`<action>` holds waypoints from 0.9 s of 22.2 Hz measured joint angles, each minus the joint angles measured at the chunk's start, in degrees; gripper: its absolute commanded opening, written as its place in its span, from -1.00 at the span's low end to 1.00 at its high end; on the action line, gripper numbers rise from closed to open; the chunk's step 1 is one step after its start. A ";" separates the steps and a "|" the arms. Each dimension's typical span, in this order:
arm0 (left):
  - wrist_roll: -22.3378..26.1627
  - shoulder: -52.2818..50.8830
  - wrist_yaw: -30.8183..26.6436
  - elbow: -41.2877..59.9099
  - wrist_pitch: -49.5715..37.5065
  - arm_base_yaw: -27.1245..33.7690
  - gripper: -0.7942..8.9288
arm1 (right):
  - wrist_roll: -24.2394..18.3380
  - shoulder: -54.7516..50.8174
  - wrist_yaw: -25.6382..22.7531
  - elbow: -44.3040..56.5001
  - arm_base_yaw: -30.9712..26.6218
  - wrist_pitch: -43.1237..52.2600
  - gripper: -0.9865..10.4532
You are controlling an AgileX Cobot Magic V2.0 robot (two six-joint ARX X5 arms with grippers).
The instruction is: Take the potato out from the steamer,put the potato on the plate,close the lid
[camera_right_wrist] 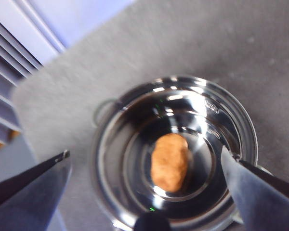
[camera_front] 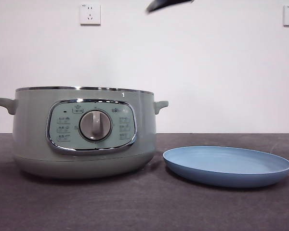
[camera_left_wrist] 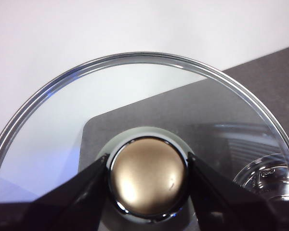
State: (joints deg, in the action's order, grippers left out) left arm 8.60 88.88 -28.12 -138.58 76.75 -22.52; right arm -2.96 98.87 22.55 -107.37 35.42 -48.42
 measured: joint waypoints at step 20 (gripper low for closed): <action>-0.02 0.07 5.05 -0.02 0.02 -0.13 -0.85 | -4.57 28.26 -15.12 -11.65 7.69 -6.19 0.12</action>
State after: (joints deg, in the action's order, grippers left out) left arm 8.58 88.95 -23.07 -138.61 76.77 -22.65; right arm -7.53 127.13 7.42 -119.02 43.11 -54.61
